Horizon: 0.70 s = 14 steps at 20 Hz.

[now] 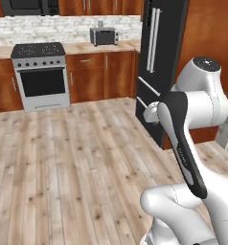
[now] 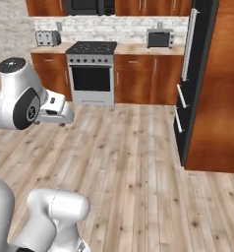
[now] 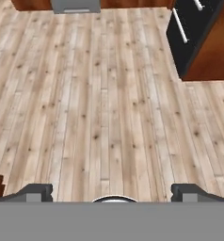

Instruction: There is a tray on the dining counter. Grab the cup, mug, and pitcher and place them on the tray. The pitcher may be placed next to the tray if it cannot fit the tray.

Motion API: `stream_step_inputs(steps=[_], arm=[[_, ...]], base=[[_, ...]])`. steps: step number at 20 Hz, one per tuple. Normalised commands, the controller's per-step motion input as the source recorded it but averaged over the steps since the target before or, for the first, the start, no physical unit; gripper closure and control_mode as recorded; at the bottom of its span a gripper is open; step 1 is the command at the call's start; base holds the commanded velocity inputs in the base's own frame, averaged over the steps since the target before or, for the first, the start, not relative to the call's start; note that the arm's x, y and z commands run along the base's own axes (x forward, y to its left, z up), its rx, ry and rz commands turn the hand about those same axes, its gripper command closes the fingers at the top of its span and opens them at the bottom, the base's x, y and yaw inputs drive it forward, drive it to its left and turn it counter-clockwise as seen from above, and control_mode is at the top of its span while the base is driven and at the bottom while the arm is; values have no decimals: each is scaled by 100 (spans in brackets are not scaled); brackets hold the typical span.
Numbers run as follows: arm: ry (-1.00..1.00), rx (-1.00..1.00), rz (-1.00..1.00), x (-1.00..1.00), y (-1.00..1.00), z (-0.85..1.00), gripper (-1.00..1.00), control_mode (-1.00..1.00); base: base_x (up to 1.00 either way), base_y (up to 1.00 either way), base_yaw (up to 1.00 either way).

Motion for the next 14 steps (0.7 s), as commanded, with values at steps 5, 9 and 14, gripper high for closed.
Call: stream_step_inputs(steps=[5,9,14], arm=[[0,0,0,0,0,0,-100,100],[0,0,0,0,0,0,-100,100],[0,0,0,0,0,0,-100,100]], base=[[100,0,0],[100,0,0],[100,2,0]])
